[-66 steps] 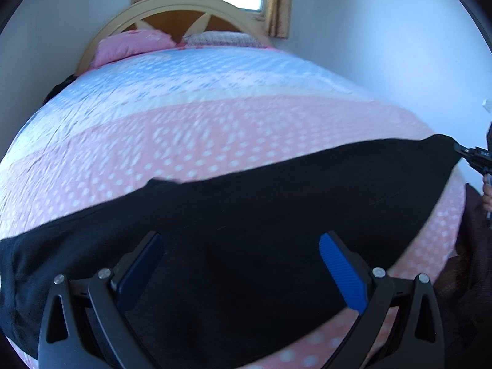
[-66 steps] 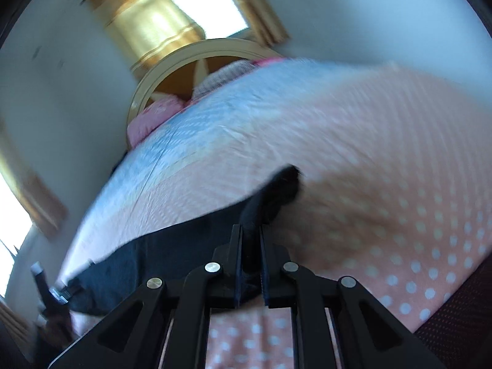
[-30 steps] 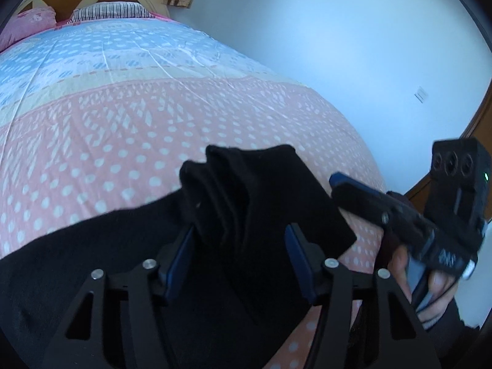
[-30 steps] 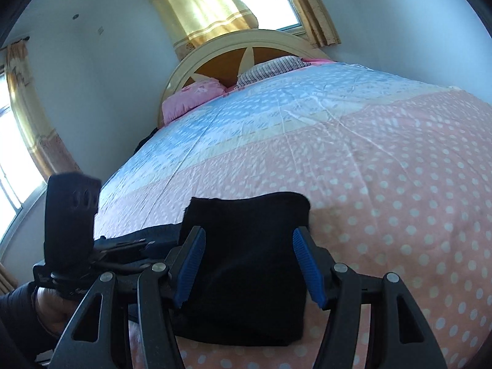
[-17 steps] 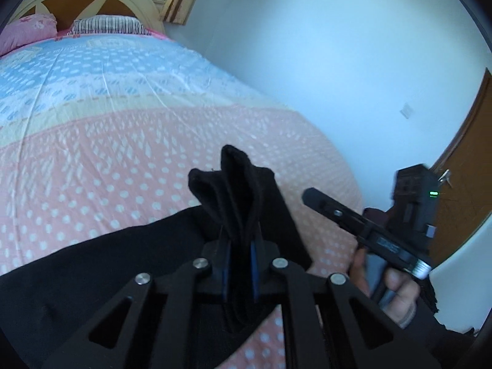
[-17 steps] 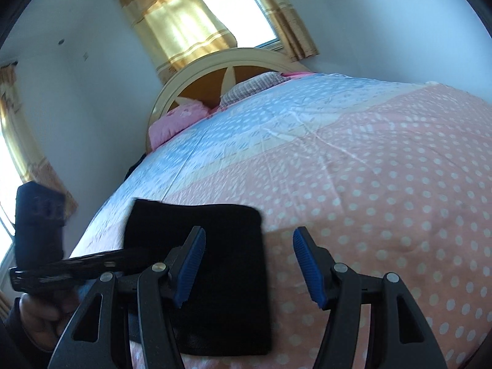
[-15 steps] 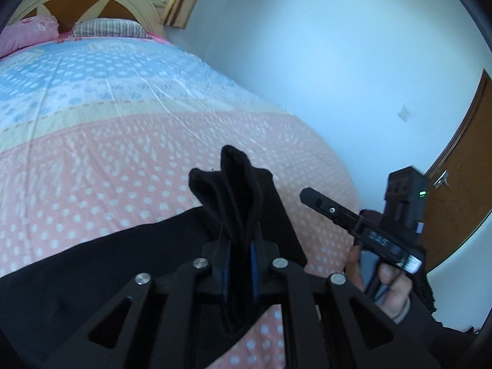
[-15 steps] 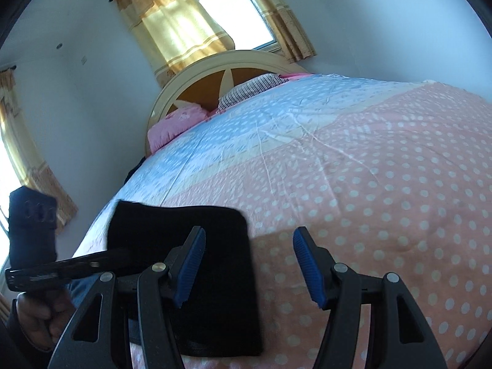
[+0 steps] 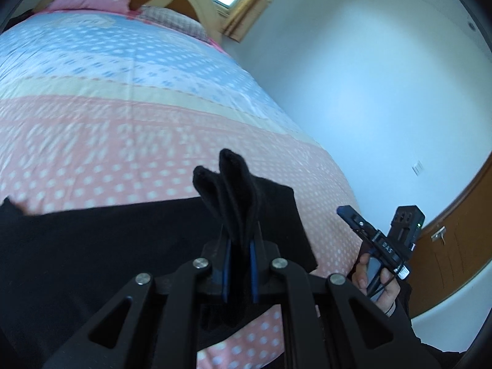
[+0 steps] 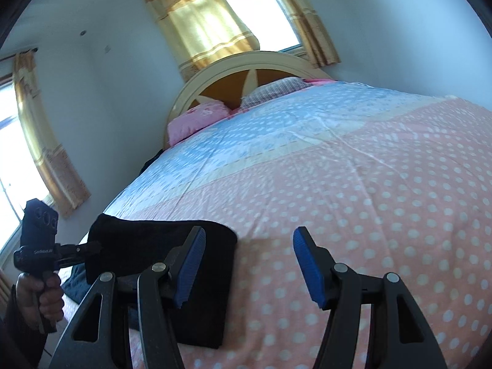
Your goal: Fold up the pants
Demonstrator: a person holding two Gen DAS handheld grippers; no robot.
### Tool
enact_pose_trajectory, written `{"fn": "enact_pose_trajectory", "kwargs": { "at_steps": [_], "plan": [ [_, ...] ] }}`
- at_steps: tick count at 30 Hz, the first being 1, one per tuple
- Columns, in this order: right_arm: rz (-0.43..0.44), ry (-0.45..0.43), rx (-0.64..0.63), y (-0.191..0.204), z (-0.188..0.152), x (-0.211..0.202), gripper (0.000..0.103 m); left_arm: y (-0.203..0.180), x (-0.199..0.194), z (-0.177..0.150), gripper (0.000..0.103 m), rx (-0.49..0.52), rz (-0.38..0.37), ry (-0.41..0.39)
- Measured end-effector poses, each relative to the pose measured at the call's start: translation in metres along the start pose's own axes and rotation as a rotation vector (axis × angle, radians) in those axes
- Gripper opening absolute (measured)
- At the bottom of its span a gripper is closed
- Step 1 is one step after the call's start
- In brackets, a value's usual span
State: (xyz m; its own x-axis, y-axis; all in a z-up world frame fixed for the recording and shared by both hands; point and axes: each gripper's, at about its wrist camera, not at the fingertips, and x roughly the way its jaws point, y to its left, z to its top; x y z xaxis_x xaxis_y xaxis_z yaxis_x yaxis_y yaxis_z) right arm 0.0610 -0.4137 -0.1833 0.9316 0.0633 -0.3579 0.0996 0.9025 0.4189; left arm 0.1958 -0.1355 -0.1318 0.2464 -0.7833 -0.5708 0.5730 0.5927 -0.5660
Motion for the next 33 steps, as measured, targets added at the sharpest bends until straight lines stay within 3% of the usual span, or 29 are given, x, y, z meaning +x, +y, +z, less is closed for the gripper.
{"fn": "enact_pose_trajectory", "kwargs": {
  "at_steps": [7,16,21,25,33],
  "plan": [
    [0.072,0.033,-0.138,0.038,-0.014,0.005,0.061,0.034,-0.009,-0.01,0.01,-0.081,0.016,-0.022],
    [0.257,0.12,-0.353,0.097,-0.045,0.01,0.061,0.077,-0.023,-0.016,0.01,-0.155,0.039,-0.047],
    [0.251,0.209,-0.397,0.11,-0.061,0.027,0.061,0.09,-0.019,-0.026,0.01,-0.173,0.053,-0.022],
    [0.184,0.334,-0.4,0.105,-0.074,0.051,0.061,0.102,-0.012,-0.031,0.011,-0.176,0.081,-0.006],
    [0.207,0.309,-0.398,0.112,-0.062,0.045,0.062,0.107,-0.011,-0.035,0.022,-0.171,0.095,-0.002]
  ]
}}
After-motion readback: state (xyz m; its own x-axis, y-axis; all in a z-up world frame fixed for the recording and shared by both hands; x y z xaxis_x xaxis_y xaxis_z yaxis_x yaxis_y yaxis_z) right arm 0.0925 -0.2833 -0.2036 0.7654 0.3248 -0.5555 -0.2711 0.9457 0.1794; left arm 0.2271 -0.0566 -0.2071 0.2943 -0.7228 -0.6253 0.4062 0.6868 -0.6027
